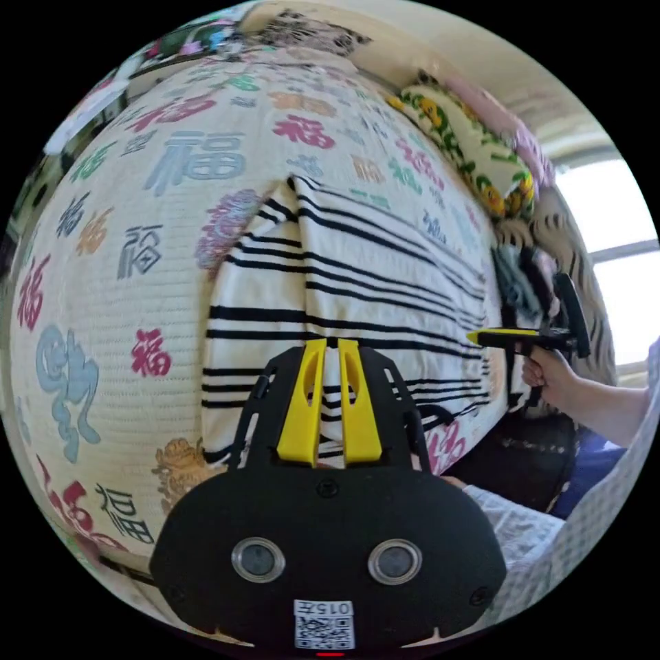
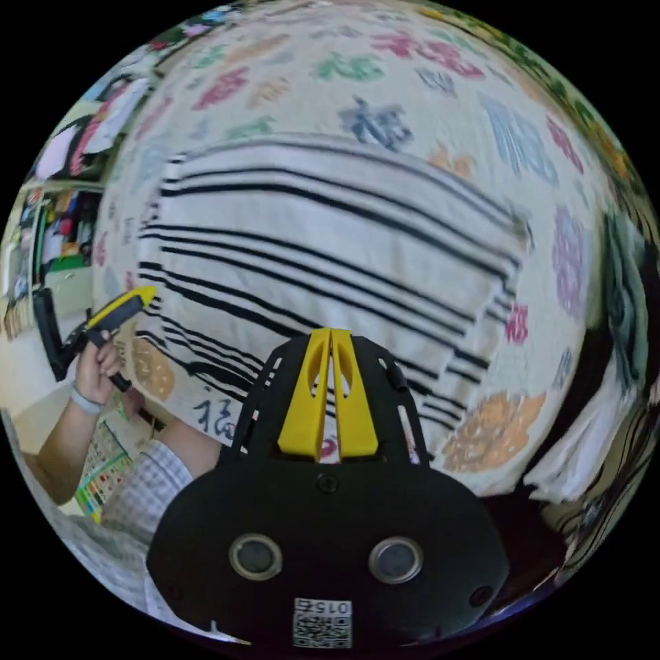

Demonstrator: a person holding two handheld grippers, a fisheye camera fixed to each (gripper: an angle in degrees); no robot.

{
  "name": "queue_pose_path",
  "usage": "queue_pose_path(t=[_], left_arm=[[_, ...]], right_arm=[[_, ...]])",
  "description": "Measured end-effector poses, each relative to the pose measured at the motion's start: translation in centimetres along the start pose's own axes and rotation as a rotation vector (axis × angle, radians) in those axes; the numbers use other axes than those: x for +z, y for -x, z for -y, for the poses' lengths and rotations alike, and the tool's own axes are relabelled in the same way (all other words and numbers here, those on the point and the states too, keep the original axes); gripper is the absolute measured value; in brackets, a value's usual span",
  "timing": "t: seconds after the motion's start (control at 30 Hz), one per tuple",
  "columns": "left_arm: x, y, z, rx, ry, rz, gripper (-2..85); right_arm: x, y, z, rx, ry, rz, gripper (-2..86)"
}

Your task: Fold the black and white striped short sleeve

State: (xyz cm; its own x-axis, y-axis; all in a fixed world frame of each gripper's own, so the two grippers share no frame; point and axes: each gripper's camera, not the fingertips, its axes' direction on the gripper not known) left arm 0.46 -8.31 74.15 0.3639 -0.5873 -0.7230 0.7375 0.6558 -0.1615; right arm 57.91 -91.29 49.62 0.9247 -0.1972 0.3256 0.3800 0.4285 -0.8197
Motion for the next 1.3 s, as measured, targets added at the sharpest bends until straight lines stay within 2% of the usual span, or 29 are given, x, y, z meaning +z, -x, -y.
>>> queue_pose_path(t=[0.07,0.2,0.37,0.47,0.57,0.83,0.93,1.0,1.07,1.17,1.3], left_arm=[[-2.9,2.7,-2.3,-0.125,-0.082,-0.032,6.5],[-4.7,6.5,-6.0,-0.253,-0.087,0.027,7.7],[-3.0,9.8,-8.8,-0.317,-0.044,0.054,9.9],[-0.5,10.2,-9.1,-0.318,0.043,0.085,11.5],[0.6,10.0,-9.5,-0.307,0.037,0.138,11.1],[2.8,10.7,-11.0,-0.314,0.027,0.015,8.3],[4.4,11.6,-11.6,-0.360,0.029,-0.020,5.8],[5.0,12.5,-12.1,-0.411,0.024,-0.062,3.2],[5.8,13.0,-12.9,-0.415,0.007,-0.127,1.7],[6.0,11.9,-13.5,-0.348,-0.013,-0.084,1.1],[4.6,8.5,-14.0,-0.214,-0.083,-0.044,0.7]], right_arm=[[-2.7,2.9,2.5,-0.148,-0.058,0.040,-0.9],[-6.0,10.0,9.5,-0.433,-0.136,0.082,-0.4],[-5.5,16.5,16.4,-0.558,-0.072,0.024,2.8],[-4.5,18.8,19.1,-0.575,0.051,-0.048,6.8],[-3.6,20.0,20.5,-0.582,0.149,-0.077,7.4],[-5.2,21.3,21.4,-0.557,0.166,-0.076,8.3],[-4.7,21.6,21.4,-0.598,0.225,-0.165,7.1],[-5.1,21.5,21.5,-0.628,0.253,-0.185,1.6],[-5.4,21.2,21.4,-0.642,0.273,-0.173,0.2],[-6.8,20.1,20.7,-0.657,0.253,-0.145,-0.5],[-10.7,16.0,18.9,-0.622,0.171,0.033,-0.7]])
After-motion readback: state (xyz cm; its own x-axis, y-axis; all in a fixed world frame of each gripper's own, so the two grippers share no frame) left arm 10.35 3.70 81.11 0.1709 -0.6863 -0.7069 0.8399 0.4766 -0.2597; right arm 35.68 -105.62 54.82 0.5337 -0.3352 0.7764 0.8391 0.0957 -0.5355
